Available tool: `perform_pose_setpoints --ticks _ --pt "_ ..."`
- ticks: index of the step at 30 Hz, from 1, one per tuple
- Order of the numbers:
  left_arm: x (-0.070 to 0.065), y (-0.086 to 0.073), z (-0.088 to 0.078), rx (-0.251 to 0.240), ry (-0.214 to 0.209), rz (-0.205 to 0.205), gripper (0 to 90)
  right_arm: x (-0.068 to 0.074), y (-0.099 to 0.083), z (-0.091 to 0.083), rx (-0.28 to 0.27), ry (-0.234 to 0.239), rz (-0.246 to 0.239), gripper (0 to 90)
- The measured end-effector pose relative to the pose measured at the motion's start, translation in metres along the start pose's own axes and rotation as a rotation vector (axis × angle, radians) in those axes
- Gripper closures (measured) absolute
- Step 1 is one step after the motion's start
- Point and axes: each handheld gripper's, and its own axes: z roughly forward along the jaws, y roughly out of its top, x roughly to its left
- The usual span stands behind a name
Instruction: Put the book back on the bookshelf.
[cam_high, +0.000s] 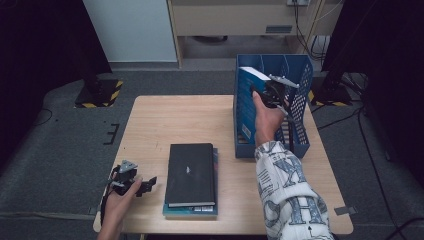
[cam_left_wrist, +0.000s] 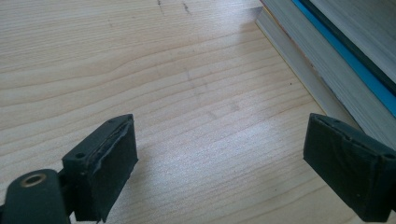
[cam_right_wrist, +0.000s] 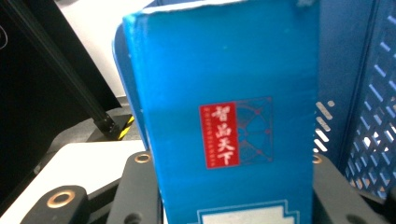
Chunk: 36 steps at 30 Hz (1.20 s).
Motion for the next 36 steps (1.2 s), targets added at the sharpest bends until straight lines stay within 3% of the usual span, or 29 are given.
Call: perform_pose_setpoints --ticks 11,20,36 --pt "-0.001 0.0 0.0 -0.002 -0.001 0.002 9.3 0.0 -0.005 -0.005 0.005 0.0 -0.027 60.0" --pt "-0.002 0.0 0.0 0.0 -0.002 0.006 9.3 0.0 -0.01 -0.019 0.064 -0.007 -0.08 60.0" --pt "-0.003 0.0 0.0 -0.001 -0.002 0.007 9.3 -0.004 -0.024 -0.039 0.116 0.002 -0.093 59.3"
